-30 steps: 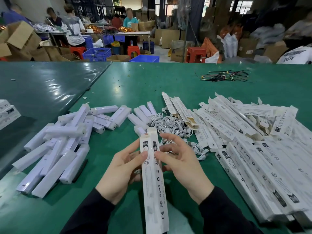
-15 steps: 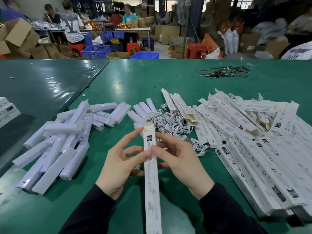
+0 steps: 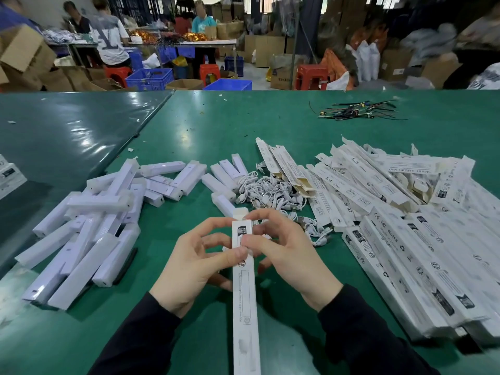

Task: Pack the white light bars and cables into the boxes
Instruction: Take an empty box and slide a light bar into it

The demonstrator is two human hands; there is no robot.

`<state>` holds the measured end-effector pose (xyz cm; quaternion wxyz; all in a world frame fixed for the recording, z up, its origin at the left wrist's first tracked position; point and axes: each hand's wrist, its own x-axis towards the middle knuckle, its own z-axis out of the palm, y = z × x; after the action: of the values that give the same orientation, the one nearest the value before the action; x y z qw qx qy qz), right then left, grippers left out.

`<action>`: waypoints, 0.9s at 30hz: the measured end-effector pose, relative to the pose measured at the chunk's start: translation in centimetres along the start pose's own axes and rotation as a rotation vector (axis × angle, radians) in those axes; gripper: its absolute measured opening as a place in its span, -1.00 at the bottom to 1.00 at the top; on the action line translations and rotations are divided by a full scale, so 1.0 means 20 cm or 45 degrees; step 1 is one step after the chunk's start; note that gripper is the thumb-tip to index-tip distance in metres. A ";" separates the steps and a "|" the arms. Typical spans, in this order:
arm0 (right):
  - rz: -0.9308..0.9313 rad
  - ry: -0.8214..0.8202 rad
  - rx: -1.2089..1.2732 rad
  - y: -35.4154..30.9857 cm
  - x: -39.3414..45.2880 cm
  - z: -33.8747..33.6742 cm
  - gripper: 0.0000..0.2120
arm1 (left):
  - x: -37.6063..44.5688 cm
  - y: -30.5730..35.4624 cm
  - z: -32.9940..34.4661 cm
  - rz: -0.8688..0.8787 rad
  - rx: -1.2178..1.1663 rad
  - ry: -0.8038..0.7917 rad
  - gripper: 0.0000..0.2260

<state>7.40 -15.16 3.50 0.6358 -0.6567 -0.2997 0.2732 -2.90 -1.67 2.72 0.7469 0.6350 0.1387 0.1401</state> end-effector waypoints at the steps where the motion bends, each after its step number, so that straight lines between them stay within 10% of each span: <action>1: 0.035 0.013 0.025 0.00 0.00 0.00 -0.73 | 0.00 0.00 0.00 0.003 -0.010 0.000 -0.65; 27: 0.211 0.100 0.249 0.00 0.01 -0.05 -0.86 | -0.01 -0.01 0.04 -0.058 0.041 -0.074 -0.45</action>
<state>8.26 -15.61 3.61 0.6834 -0.6242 -0.1913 0.3268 -2.78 -2.49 2.61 0.7432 0.6475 0.1336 0.1025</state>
